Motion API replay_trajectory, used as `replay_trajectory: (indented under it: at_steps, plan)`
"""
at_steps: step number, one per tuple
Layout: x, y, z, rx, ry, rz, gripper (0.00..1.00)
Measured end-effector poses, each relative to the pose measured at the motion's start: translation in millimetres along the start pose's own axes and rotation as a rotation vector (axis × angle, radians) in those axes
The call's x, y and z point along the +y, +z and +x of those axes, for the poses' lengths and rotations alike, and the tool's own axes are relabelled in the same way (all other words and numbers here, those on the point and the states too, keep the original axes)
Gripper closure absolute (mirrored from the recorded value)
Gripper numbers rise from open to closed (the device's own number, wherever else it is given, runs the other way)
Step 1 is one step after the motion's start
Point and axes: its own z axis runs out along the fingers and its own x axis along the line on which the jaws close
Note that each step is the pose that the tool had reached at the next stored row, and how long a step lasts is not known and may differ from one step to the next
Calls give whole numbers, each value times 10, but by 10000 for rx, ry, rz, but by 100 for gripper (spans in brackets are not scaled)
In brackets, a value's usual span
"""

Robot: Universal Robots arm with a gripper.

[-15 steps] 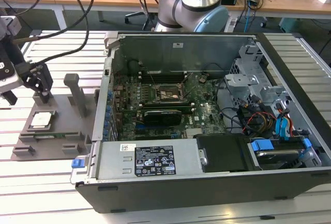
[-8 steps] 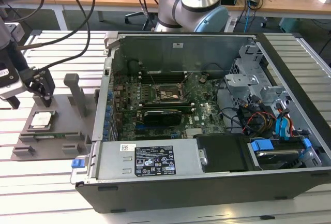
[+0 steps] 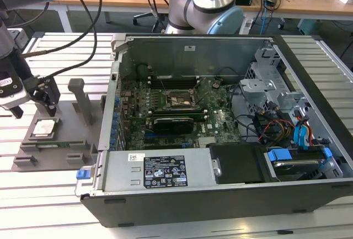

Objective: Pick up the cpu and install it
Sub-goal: 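Pick up the cpu and move it towards the insertion slot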

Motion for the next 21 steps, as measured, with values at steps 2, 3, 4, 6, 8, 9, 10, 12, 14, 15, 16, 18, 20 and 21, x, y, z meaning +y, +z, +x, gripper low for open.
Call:
replay_trajectory:
  at_steps: [2,3,4,6,8,9,10,12,14,15,16,18,20,21]
  plan:
    - [0,19,2,1,1,0,22]
    - [1,32,4,1,0,0,22]
    - [1,45,6,0,0,0,22]
    - [1,61,8,1,0,0,22]
    - [1,86,10,0,0,0,22]
    - [1,101,11,1,0,0,22]
    - [1,109,11,1,0,0,22]
    - [2,128,12,1,0,0,22]
    - [2,146,12,1,0,0,22]
    - [2,153,12,2,-1,1,22]
    - [2,166,12,1,0,0,22]
    - [2,179,13,1,0,0,22]
    - [3,193,13,1,0,1,22]
    - [3,200,13,0,0,0,22]
